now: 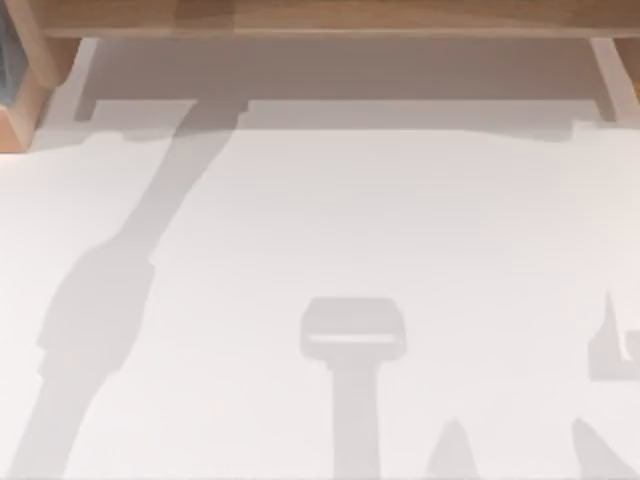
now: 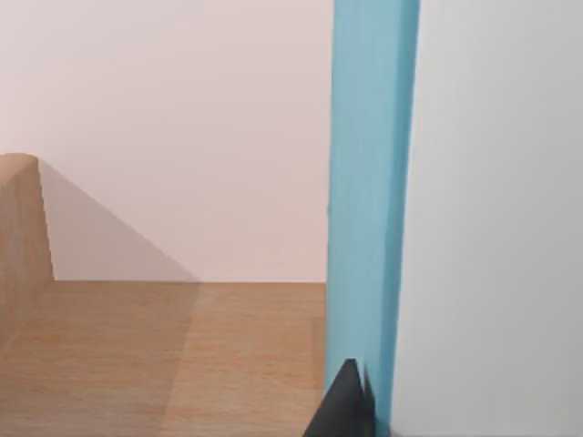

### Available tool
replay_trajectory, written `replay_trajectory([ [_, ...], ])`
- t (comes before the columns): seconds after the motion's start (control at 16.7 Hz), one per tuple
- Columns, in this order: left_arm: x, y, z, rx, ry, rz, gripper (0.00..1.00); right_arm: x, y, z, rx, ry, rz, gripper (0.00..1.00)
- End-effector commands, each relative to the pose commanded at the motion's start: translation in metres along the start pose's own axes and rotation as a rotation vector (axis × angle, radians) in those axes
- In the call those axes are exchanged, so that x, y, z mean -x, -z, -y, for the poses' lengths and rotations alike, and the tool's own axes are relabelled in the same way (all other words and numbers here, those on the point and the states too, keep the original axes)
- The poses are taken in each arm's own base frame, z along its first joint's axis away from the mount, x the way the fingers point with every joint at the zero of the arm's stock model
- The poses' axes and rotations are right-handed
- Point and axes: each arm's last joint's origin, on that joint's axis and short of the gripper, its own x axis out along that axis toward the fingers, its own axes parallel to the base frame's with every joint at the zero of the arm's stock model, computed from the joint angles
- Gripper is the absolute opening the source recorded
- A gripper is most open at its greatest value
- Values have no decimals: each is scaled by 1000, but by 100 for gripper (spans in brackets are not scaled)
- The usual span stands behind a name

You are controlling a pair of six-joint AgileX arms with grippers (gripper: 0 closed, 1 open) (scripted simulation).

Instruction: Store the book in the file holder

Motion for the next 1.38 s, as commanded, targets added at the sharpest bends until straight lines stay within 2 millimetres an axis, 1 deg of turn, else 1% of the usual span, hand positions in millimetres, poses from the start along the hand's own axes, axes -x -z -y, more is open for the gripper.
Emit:
replay_trajectory([
  [0.12, 1, -1, -1, -1, -1, 2, 0, 0, 0, 0, 0, 0, 0, 100],
  [0.18, 3, -5, -3, 0, 1, 12, 0, 0, 0, 0, 0, 0, 0, 100],
  [0.24, 7, -11, -8, -1, 3, 29, 0, 0, 0, 0, 0, 0, 0, 100],
  [0.36, 17, -28, -28, -15, -11, 80, 0, 0, 0, 0, 0, 0, 0, 100],
  [0.42, 21, -35, -43, -31, -30, 109, 0, 0, 0, 0, 0, 0, 0, 100],
  [0.54, 26, -46, -84, -91, -103, 165, 0, 0, 0, 0, 0, 0, 0, 100],
  [0.66, 27, -44, -134, -186, -208, 189, 0, 0, 0, 0, 0, 0, 0, 100],
  [0.72, 26, -37, -161, -247, -266, 182, 0, 0, 0, 0, 0, 0, 0, 100],
  [0.78, 25, -25, -189, -317, -323, 157, 0, 0, 0, 0, 0, 0, 0, 100],
  [0.9, 25, 8, -249, -475, -428, 72, 0, 0, 0, 0, 0, 0, 0, 100],
  [0.96, 29, 27, -278, -559, -473, 16, 0, 0, 0, 0, 0, 0, 0, 100],
  [1.08, 43, 71, -332, -731, -531, -118, 0, 0, 0, 0, 0, 0, 0, 100],
  [1.2, 62, 122, -374, -899, -533, -272, 0, 0, 0, 0, 0, 0, 0, 100],
  [1.26, 74, 148, -391, -978, -515, -346, 0, 0, 0, 0, 0, 0, 0, 100],
  [1.38, 98, 197, -413, -1119, -444, -471, 0, 0, 0, 0, 0, 0, 0, 100],
])
